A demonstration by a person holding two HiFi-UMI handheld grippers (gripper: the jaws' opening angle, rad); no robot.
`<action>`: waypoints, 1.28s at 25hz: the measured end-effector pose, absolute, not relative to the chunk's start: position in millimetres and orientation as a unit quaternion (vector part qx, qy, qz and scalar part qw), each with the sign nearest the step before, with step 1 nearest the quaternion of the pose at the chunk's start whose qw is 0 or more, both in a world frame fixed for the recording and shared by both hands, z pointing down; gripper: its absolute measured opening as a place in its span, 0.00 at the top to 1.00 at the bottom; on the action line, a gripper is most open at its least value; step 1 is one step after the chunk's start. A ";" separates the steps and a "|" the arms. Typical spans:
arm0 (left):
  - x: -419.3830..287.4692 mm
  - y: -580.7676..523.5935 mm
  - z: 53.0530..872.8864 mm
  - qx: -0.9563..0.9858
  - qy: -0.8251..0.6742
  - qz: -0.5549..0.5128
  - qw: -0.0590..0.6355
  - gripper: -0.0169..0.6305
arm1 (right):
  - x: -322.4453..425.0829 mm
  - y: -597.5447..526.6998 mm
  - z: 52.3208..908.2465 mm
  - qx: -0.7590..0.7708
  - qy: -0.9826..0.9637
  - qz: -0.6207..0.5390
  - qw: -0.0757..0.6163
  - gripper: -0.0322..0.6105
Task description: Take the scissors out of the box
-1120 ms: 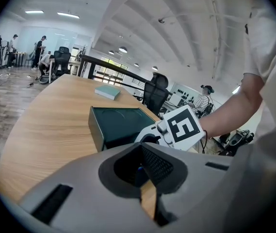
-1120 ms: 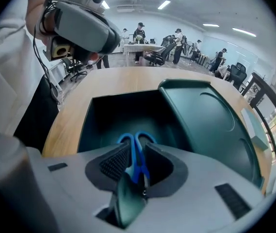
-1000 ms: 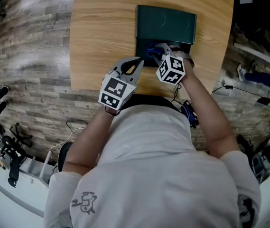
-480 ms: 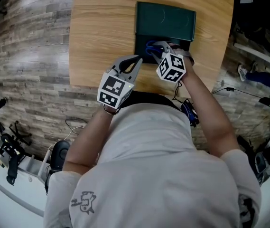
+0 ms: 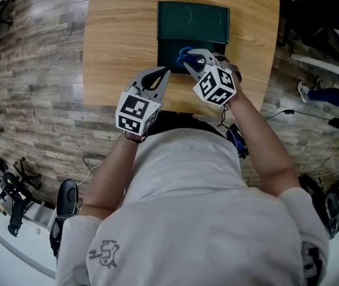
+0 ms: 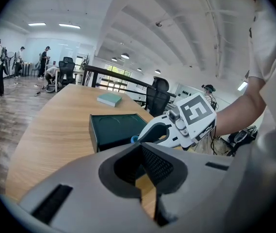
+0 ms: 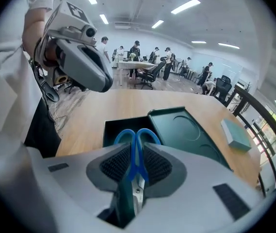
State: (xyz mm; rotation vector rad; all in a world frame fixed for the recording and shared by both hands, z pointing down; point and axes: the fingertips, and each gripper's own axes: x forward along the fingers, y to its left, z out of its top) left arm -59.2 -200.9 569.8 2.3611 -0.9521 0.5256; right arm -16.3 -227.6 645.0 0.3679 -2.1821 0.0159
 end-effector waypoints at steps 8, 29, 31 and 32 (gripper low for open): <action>-38.5 -190.1 534.8 0.877 -0.376 0.172 0.245 0.97 | 9.4 -218.5 575.2 0.200 -0.904 0.001 0.379 0.81; 10.2 -120.3 438.9 0.889 -0.412 0.099 0.172 0.97 | 81.4 -155.0 442.6 0.320 -0.923 -0.018 0.214 0.81; 12.8 -115.7 434.7 0.888 -0.417 0.096 0.166 0.97 | 87.0 -148.9 435.8 0.325 -0.923 -0.022 0.204 0.81; 14.3 -113.0 432.0 0.888 -0.419 0.094 0.163 0.97 | 89.8 -145.6 432.3 0.327 -0.924 -0.022 0.199 0.81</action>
